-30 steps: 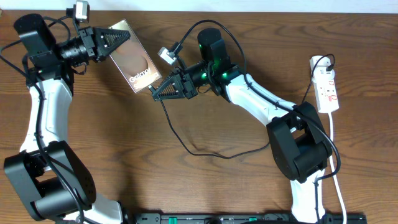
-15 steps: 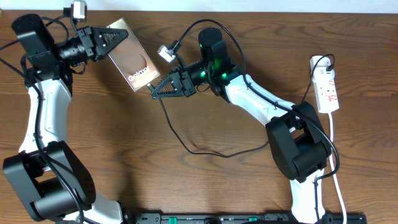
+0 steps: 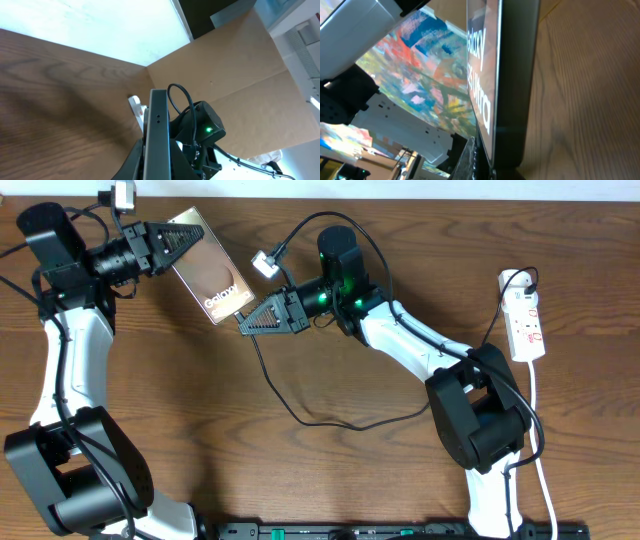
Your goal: Plug charger to phone and switch on socket
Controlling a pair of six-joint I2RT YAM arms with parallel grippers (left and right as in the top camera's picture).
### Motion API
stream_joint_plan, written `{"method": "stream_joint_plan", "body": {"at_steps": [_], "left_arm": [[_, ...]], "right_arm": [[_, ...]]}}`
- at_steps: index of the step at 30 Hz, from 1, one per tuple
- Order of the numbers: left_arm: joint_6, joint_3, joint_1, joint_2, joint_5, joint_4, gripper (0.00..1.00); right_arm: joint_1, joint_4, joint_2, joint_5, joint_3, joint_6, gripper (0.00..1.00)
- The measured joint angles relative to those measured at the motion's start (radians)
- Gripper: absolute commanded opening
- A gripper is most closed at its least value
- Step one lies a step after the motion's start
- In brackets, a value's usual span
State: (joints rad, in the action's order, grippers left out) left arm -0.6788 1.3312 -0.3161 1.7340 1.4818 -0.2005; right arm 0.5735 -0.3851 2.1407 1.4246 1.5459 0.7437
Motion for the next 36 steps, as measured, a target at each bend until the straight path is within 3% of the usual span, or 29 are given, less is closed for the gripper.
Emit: {"method": "stream_joint_plan", "body": {"at_steps": [11,13,14,17,20,24,36], "left_arm": [[0.007,0.0,0.004,0.0,-0.001,0.002,0.08],[0.007,0.0,0.004,0.0,-0.002,0.002,0.08],[0.007,0.0,0.004,0.0,-0.002,0.002,0.07],[0.016,0.0,0.011,0.0,0.005,0.01,0.07],[0.024,0.0,0.023,0.0,0.026,0.016,0.07],[0.026,0.0,0.036,0.0,0.042,0.017,0.07],[0.058,0.0,0.022,0.0,0.058,0.017,0.07]], "right_arm": [[0.0,-0.006,0.0,-0.011,-0.002,0.008,0.01],[0.0,-0.006,0.0,-0.012,-0.002,0.008,0.05],[0.0,-0.006,0.0,-0.013,-0.002,0.011,0.13],[-0.001,-0.018,0.0,-0.049,-0.002,0.017,0.49],[-0.002,-0.023,0.0,-0.09,-0.001,0.014,0.76],[-0.003,-0.026,0.0,-0.116,-0.001,0.018,0.99],[-0.012,-0.025,0.0,-0.124,-0.001,0.014,0.99]]}}
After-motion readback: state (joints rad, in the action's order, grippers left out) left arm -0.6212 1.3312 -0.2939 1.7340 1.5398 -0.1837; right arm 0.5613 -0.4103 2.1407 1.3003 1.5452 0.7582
